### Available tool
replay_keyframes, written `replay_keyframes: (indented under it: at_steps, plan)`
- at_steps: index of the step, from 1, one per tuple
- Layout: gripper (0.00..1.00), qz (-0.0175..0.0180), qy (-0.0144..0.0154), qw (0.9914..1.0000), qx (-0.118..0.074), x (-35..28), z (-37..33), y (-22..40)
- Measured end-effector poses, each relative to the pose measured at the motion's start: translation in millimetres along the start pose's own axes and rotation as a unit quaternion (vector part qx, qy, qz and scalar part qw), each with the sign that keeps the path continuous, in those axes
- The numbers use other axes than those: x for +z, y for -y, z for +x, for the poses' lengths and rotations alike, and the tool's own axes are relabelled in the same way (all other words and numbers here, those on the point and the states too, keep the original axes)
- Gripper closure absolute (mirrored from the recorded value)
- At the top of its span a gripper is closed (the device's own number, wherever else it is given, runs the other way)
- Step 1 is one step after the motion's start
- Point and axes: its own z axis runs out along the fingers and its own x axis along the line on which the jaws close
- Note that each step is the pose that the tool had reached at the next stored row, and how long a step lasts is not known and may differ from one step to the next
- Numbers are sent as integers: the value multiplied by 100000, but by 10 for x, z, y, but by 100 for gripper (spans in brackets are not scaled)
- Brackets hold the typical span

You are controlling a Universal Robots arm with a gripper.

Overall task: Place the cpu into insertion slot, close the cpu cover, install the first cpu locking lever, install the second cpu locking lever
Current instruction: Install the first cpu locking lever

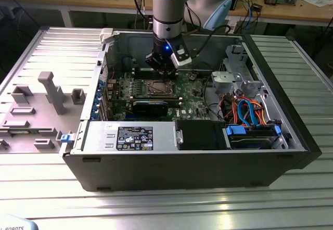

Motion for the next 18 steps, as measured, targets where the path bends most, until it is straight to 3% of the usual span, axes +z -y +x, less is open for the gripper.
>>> replay_keyframes:
  at_steps: [8,14,18]
  plan:
    - [89,26,-25,100000,0,-11,0,0]
    - [89,927,-12,99996,-38,-4,0,1]
    - [89,1285,4,99992,-50,6,0,2]
